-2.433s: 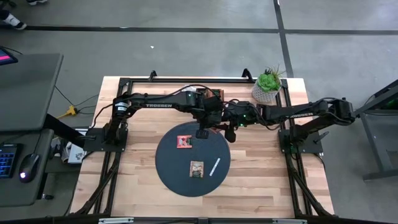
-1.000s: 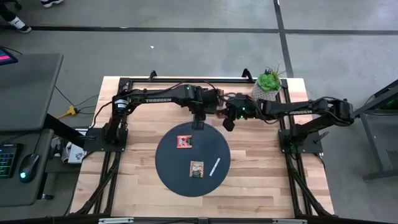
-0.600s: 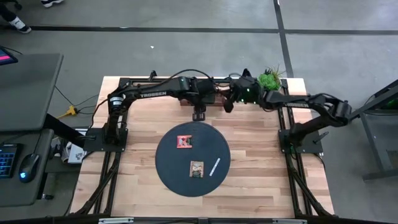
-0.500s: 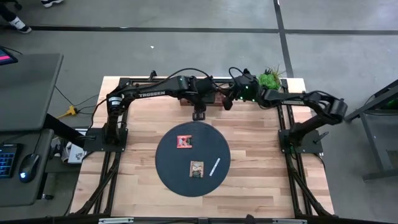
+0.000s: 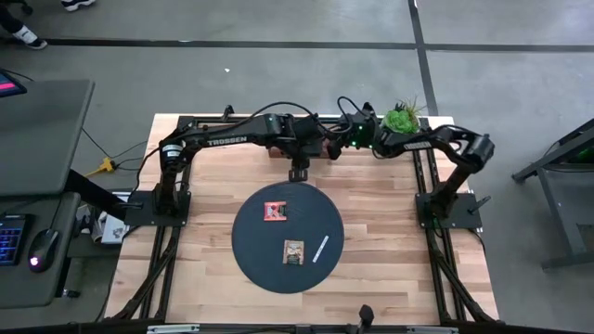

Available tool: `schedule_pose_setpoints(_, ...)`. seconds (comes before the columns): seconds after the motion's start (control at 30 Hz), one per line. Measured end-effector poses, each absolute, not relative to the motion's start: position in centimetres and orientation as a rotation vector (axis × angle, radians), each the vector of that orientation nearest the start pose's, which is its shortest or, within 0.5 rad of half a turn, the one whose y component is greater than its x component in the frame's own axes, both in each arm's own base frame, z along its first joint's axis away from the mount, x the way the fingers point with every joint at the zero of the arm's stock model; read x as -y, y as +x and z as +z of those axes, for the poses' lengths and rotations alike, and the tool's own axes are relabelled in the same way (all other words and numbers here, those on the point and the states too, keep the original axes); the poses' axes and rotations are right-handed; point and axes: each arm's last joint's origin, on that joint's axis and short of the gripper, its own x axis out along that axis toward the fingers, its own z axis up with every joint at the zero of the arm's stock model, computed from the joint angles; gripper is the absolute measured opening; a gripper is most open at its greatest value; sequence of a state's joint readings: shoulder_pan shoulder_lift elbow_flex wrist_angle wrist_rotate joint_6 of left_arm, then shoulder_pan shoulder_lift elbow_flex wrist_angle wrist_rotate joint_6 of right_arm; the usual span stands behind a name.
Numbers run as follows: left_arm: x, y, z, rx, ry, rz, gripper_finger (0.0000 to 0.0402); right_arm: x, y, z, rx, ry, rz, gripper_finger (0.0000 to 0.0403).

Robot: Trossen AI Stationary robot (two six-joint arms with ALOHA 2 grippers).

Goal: Pick & Place Tea
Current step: Put the orange tea bag into the right section of the wooden organizer

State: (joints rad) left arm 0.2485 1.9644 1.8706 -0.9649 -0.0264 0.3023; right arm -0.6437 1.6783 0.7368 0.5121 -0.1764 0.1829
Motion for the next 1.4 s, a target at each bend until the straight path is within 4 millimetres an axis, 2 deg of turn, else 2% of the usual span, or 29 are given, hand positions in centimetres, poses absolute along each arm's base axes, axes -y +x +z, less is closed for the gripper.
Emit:
schedule_pose_setpoints(0.17,-10.3,40.6,30.0,-1.071,0.136,0.075,0.0131,19.5,26.6,15.5,-0.379,0.364,-0.496,0.0)
schedule_pose_setpoints(0.57,-10.4,40.8,30.1,-1.044,0.12,0.081,0.0131,19.5,26.5,15.3,-0.399,0.367,-0.518,0.0005)
schedule_pose_setpoints(0.73,-10.4,40.8,30.0,-1.046,0.117,0.084,0.0131,19.5,26.5,15.3,-0.399,0.367,-0.506,0.0035)
schedule_pose_setpoints(0.93,-10.4,40.7,30.0,-1.065,0.125,0.095,0.0131,19.5,26.5,15.4,-0.395,0.367,-0.506,0.01)
schedule_pose_setpoints(1.17,-10.4,40.6,29.9,-1.07,0.132,0.094,0.0131,20.0,25.7,17.3,-0.335,0.323,-0.529,0.0157)
schedule_pose_setpoints(1.33,-11.0,40.3,30.0,-1.093,0.155,0.15,0.0131,19.9,25.0,19.6,-0.264,0.288,-0.534,0.0172)
schedule_pose_setpoints(1.4,-11.4,39.6,30.6,-1.1,0.147,0.161,0.0131,19.7,24.8,20.5,-0.243,0.279,-0.532,0.0173)
